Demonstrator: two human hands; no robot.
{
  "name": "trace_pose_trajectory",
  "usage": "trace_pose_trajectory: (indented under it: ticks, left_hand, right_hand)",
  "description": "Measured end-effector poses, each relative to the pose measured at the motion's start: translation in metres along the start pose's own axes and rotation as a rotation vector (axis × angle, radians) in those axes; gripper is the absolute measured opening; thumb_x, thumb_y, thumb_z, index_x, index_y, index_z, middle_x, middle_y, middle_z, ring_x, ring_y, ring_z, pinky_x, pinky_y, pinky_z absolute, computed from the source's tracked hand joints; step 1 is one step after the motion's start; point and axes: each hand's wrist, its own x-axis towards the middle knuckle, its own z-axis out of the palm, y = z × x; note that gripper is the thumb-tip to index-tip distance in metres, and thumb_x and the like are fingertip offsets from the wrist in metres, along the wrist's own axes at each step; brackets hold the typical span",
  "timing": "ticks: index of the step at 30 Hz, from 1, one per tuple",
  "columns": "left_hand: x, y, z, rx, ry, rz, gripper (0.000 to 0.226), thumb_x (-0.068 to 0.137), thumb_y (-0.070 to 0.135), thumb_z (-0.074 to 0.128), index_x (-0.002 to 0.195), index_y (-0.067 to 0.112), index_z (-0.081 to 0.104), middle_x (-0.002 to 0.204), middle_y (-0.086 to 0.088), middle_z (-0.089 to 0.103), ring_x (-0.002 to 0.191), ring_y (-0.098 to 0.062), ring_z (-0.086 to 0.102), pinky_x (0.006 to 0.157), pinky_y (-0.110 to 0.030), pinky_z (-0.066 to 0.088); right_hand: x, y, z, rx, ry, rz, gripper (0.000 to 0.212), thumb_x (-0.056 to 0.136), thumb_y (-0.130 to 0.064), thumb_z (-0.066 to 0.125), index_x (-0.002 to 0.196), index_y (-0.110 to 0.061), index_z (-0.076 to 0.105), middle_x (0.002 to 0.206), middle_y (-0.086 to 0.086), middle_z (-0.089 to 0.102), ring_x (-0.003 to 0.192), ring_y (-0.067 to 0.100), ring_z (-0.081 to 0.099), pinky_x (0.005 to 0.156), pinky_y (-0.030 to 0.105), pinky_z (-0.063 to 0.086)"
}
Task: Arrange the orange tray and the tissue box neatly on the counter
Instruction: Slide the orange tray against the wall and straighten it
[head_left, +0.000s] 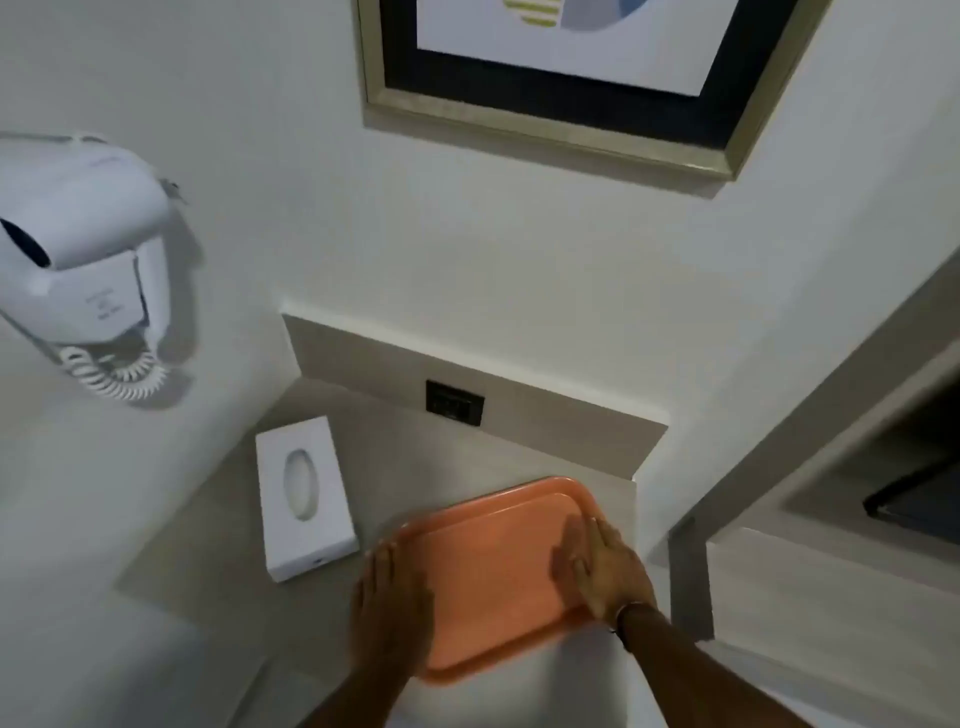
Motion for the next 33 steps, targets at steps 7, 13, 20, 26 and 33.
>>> trace_pose_trajectory:
  ticks: [7, 13, 20, 26, 33]
  left_hand:
    - [0.003, 0.030, 0.020, -0.404, -0.125, -0.524, 0.068, 0.102, 0.031, 0.048, 0.153, -0.004, 0.021, 0.161, -0.027, 0.027, 0.149, -0.040, 0.031, 0.121, -0.046, 0.031]
    - [0.009, 0.039, 0.031, -0.634, -0.100, -0.690, 0.061, 0.092, 0.012, 0.057, 0.146, -0.004, 0.035, 0.148, -0.029, 0.044, 0.135, -0.045, 0.048, 0.113, -0.051, 0.041]
    - [0.018, 0.038, 0.033, -0.725, -0.084, -0.724, 0.057, 0.092, 0.011, 0.056, 0.144, -0.003, 0.038, 0.145, -0.029, 0.050, 0.130, -0.046, 0.052, 0.110, -0.051, 0.045]
    - [0.047, 0.027, 0.023, -0.685, -0.113, -0.572, 0.065, 0.090, 0.007, 0.056, 0.151, 0.001, 0.033, 0.144, -0.030, 0.052, 0.129, -0.045, 0.055, 0.110, -0.051, 0.045]
    - [0.106, 0.026, 0.015, -0.610, -0.229, -0.419, 0.044, 0.094, 0.008, 0.054, 0.136, -0.002, 0.051, 0.136, -0.030, 0.059, 0.123, -0.043, 0.059, 0.107, -0.048, 0.047]
  right_hand:
    - [0.039, 0.032, -0.017, 0.265, -0.155, 0.052, 0.051, 0.098, -0.049, 0.054, 0.142, -0.027, 0.040, 0.145, 0.006, 0.050, 0.123, 0.033, 0.058, 0.107, 0.055, 0.048]
    - [0.056, 0.039, -0.012, 0.382, -0.213, 0.084, 0.029, 0.098, -0.039, 0.060, 0.121, -0.024, 0.052, 0.117, 0.005, 0.065, 0.106, 0.029, 0.062, 0.097, 0.050, 0.051]
    - [0.058, 0.038, -0.009, 0.465, -0.133, 0.161, 0.019, 0.098, -0.043, 0.058, 0.105, -0.025, 0.057, 0.102, 0.004, 0.068, 0.093, 0.029, 0.064, 0.088, 0.047, 0.052]
    - [0.048, 0.034, -0.015, 0.529, -0.074, 0.244, 0.020, 0.099, -0.045, 0.055, 0.102, -0.026, 0.058, 0.100, 0.003, 0.069, 0.092, 0.029, 0.065, 0.086, 0.048, 0.052]
    - [0.027, 0.030, -0.020, 0.630, 0.027, 0.389, 0.018, 0.103, -0.039, 0.050, 0.107, -0.026, 0.060, 0.104, 0.003, 0.069, 0.099, 0.031, 0.065, 0.095, 0.053, 0.053]
